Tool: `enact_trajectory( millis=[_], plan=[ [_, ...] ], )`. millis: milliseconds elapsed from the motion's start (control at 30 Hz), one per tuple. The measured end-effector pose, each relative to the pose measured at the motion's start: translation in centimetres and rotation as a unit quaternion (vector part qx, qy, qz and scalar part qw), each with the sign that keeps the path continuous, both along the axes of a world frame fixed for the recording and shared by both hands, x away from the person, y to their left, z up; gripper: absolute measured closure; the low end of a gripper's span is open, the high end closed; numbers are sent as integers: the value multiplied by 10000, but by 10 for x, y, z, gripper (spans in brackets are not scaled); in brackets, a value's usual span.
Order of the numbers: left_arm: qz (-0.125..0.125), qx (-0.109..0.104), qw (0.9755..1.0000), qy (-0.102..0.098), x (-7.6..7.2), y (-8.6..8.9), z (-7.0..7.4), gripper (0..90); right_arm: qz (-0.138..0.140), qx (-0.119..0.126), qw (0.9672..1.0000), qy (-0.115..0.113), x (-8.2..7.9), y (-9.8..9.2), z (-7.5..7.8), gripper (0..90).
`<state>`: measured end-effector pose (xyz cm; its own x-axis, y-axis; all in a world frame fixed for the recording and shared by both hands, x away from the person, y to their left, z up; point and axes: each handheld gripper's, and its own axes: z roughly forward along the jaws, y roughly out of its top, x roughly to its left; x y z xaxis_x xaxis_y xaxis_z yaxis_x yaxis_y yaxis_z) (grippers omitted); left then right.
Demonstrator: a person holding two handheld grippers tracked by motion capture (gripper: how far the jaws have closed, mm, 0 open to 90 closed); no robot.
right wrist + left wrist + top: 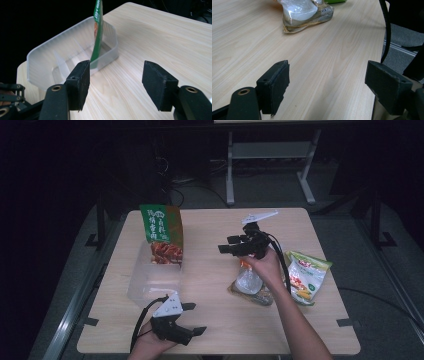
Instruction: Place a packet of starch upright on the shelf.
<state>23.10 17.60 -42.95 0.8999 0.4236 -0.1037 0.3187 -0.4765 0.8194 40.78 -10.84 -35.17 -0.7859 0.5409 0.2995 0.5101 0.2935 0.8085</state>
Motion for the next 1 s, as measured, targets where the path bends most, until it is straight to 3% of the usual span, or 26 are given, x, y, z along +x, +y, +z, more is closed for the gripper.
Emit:
enact_trajectory(
  millis=[333,467,1000],
  plan=[
    [0,-19,10000,28,-1,0,1,191,-199,-175,9992,308,-10,-35,-8,349],
    [19,-23,10000,30,-1,0,1,191,-276,-234,9991,232,-15,-49,-9,359],
    [24,-35,10000,20,-2,-1,1,191,-765,-473,9949,449,-33,-102,-24,359]
  ],
)
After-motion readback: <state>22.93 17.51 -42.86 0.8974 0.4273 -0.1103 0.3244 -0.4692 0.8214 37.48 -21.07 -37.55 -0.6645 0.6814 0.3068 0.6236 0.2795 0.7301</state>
